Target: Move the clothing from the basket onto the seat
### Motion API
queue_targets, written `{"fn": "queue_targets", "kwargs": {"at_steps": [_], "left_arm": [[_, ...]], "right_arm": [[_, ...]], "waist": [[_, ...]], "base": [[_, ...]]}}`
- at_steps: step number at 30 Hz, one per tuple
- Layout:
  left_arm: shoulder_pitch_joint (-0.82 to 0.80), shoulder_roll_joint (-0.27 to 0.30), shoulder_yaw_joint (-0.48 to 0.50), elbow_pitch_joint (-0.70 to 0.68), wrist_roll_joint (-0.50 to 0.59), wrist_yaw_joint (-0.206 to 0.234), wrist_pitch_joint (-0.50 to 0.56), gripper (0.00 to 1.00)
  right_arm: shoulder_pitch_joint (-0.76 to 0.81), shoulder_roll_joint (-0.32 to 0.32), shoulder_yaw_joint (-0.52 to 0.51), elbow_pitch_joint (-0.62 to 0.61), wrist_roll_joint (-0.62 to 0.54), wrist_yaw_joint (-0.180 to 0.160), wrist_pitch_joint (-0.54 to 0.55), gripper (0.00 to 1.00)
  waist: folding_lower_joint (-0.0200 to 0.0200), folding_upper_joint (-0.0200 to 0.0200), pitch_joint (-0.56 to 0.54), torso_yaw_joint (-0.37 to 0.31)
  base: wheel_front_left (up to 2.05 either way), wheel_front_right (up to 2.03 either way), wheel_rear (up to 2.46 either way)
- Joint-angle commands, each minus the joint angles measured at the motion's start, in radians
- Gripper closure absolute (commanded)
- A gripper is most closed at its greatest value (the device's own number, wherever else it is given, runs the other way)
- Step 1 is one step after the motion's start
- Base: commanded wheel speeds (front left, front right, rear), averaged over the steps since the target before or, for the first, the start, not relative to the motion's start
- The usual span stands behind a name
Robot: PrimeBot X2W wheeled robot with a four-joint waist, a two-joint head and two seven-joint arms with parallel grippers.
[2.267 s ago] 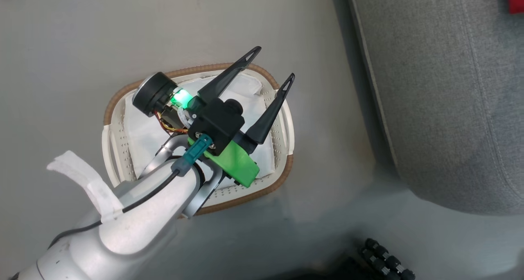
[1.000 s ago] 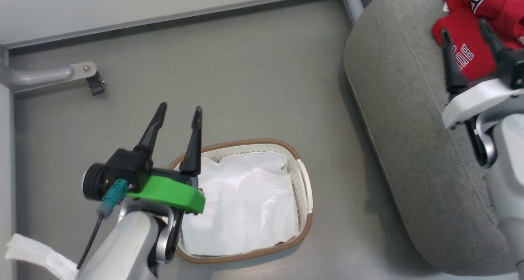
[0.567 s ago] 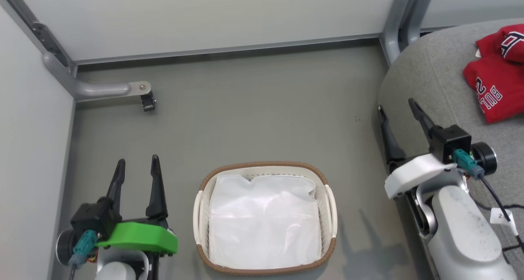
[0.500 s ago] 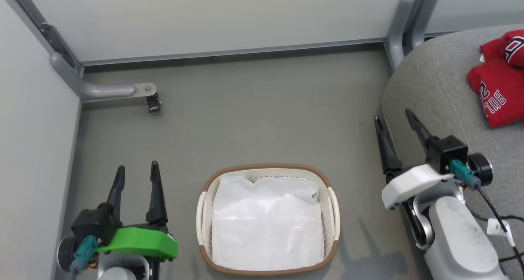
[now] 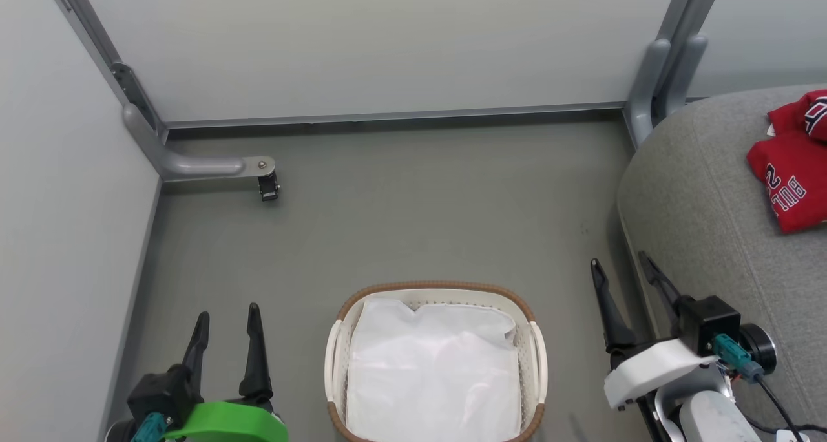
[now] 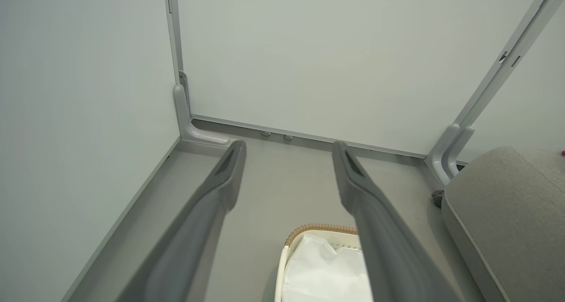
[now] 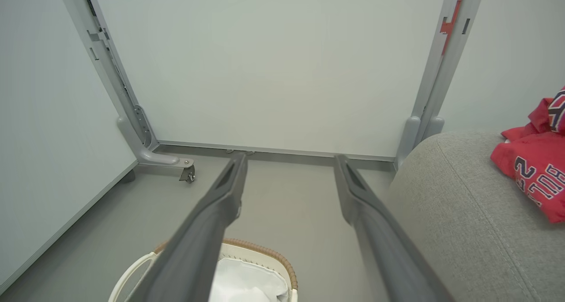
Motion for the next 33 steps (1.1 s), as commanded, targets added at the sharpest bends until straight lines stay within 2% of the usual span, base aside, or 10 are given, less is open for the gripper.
{"fn": "queue_targets", "kwargs": {"at_steps": [1,23,33], "left_arm": [[0.021,-0.007,0.009,0.004,0.004,-0.007,0.000,0.00],[0.045,-0.040,0.080,-0.005,0.044,-0.069,0.000,0.00],[0.034,-0.044,0.087,0.020,0.056,-0.079,0.000,0.00]], "right_arm": [[0.024,-0.004,0.000,-0.007,0.009,-0.001,-0.002,0.00],[0.051,-0.003,0.012,0.009,0.026,-0.001,-0.002,0.00],[0.054,-0.003,0.013,0.005,0.027,-0.001,-0.002,0.00]], "waist": [[0.0001,0.0000,-0.010,-0.005],[0.0001,0.0000,-0.033,-0.016],[0.0001,0.0000,-0.030,-0.016]], "base": [[0.00,0.00,0.00],[0.00,0.00,0.00],[0.00,0.00,0.00]]}}
